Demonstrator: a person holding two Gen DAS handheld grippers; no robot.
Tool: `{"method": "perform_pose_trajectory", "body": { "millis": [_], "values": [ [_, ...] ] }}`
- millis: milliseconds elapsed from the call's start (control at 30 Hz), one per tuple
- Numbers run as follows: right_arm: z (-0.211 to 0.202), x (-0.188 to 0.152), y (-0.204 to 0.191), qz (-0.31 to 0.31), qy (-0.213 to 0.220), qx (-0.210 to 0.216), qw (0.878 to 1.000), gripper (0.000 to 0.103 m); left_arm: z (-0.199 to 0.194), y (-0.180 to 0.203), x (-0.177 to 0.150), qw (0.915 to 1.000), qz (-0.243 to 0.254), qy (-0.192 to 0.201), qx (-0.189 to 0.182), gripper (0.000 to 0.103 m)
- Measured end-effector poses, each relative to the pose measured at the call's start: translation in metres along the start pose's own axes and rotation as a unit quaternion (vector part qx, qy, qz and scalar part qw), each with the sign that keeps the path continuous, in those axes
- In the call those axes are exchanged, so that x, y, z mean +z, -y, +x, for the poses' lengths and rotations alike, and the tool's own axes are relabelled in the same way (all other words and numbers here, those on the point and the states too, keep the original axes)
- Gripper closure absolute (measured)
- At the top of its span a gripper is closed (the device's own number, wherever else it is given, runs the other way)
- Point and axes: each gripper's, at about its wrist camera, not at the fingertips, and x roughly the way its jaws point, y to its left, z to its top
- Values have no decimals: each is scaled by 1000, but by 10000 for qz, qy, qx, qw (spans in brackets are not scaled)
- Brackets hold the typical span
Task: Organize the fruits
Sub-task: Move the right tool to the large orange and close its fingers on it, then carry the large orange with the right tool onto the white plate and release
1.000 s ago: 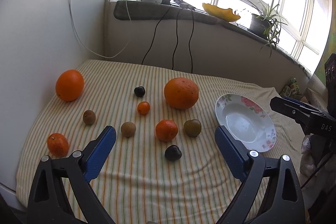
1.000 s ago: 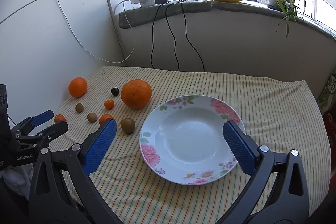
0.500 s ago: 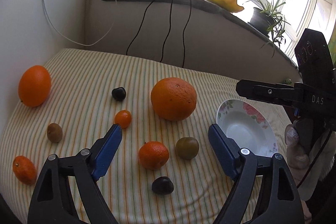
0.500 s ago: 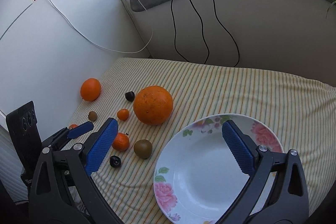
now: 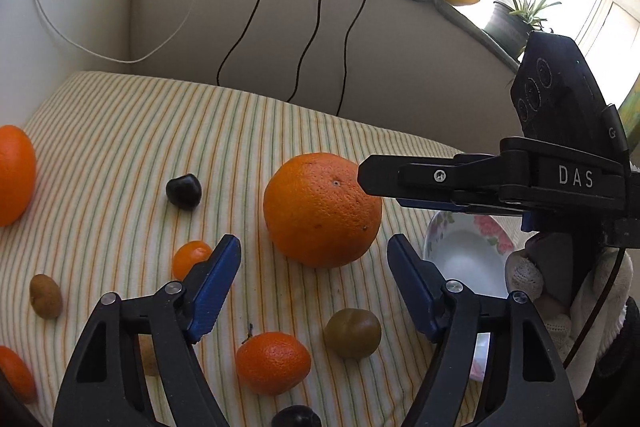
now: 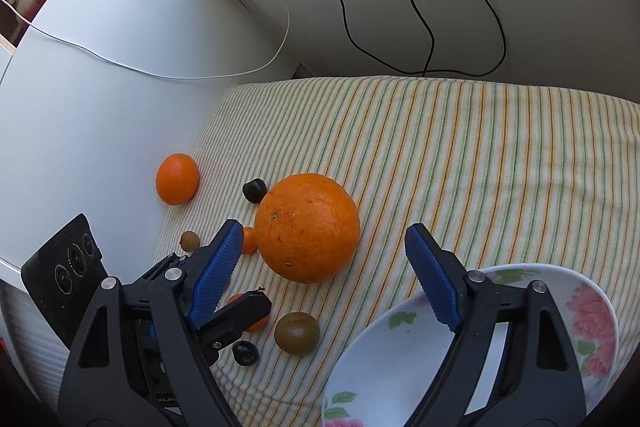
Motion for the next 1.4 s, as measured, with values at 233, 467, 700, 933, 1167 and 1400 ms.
{"method": "perform_pose_trajectory", "body": {
  "millis": [233, 467, 700, 933, 1167, 1400],
  "values": [
    [17, 6, 1, 64, -213, 67, 9997, 25, 13, 0, 5, 9998, -47, -170, -131, 28],
    [24, 7, 4, 222, -327, 186, 9990, 34, 17, -4, 5, 9997, -108, -187, -139, 42],
    [23, 8, 5, 265, -339, 333, 9985, 44, 21, -1, 10, 9998, -74, -164, -131, 41],
    [23, 6, -3, 105, -286, 265, 9992, 44, 17, 6, 8, 9998, -42, -149, -114, 41],
    [10, 0, -6, 110, -157, 313, 9993, 45, 3, 16, 7, 9999, 73, -2, -105, 42],
    [-19, -12, -12, -31, 23, 241, 9997, 45, -15, 37, 2, 9995, 241, 98, -197, 42]
  ]
}}
